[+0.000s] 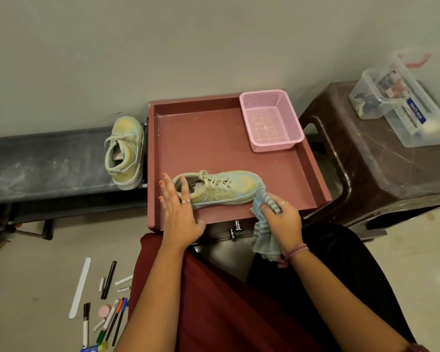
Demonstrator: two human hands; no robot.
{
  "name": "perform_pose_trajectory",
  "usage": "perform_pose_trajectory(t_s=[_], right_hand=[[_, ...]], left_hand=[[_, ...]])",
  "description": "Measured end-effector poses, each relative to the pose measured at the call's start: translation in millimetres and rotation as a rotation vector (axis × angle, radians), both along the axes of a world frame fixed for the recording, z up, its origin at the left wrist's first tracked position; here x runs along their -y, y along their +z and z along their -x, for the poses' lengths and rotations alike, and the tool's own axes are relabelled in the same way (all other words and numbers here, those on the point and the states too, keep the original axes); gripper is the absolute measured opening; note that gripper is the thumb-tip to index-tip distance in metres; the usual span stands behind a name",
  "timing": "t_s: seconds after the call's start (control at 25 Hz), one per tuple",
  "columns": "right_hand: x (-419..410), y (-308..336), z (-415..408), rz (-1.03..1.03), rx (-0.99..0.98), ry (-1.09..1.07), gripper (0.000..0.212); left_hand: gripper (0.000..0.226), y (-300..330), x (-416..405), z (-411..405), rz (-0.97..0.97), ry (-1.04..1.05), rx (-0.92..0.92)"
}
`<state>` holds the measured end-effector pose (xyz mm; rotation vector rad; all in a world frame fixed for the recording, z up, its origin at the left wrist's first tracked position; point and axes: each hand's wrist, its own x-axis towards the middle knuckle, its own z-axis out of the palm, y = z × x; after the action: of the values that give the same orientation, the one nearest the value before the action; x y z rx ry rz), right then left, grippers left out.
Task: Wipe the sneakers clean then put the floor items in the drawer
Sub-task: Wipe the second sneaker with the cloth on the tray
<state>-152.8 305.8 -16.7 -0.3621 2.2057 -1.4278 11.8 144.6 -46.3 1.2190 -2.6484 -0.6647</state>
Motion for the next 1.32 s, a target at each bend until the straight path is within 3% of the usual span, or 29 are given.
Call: perform_pose_trajectory(t_s=[0.12,0.2,0.28,0.32,0.44,0.56,0.68,0.8,0.88,0.96,1.08,1.16,1.24,1.32], right_hand=[[-0.3,26.7,20.6,0.035,-0.270,0.039,0.032],[16.8,31.0,34.3,0.063,-0.579,0.272,0.041],[40.0,21.6,36.5,-0.248,-0.916,0.657,0.058],[45.7,10.5,34.8,-0.428,-0.967,0.806,0.062],[39.8,-11.2,36.1,-0.568,-1.062,0.935,0.053],[36.0,-2.4,62.8,-0.700,-1.293,1.006,0.042],[37.3,15.3,89.0,-0.767,-1.123,0.829,0.035],[49.3,21.4,64.7,-0.563,-0.984,0.476,0.042],[51.9,11.9,41.7,-0.530,-0.971,0.627,0.048],[41.0,-1.3,29.3,-0.556,-1.102,0.893,0.048],[44.3,9.7,59.2,-0.683,-1.280,0.951,0.034],[55.9,20.7,76.0,-0.865,-1.131,0.831,0.029],[68.9,20.8,80.4,-0.813,-1.005,0.540,0.029],[69.3,12.3,64.6,-0.705,-0.913,0.531,0.032]], left_hand=[[0.112,6.3,-11.3,5.1,-0.011,-0.044,-0.049],[0.093,6.8,-22.7,14.7,0.068,-0.080,-0.057],[0.081,1.6,-32.7,21.4,0.170,-0.096,0.002],[0.080,-1.1,-36.3,22.4,0.194,-0.091,0.029],[0.082,-3.8,-37.6,18.6,0.240,-0.083,0.089],[0.083,-0.6,-35.4,18.0,0.229,-0.072,0.117],[0.087,-2.2,-37.5,20.2,0.228,-0.060,0.124],[0.091,-3.8,-37.9,23.5,0.233,-0.042,0.136],[0.092,-3.9,-39.0,24.6,0.234,-0.044,0.149],[0.091,-3.9,-40.1,22.1,0.229,-0.064,0.163],[0.093,-2.9,-38.5,19.6,0.225,-0.069,0.163],[0.094,-3.7,-37.0,19.3,0.233,-0.087,0.162],[0.095,-4.6,-36.0,20.1,0.232,-0.088,0.163],[0.095,-5.1,-36.3,21.4,0.222,-0.080,0.159]])
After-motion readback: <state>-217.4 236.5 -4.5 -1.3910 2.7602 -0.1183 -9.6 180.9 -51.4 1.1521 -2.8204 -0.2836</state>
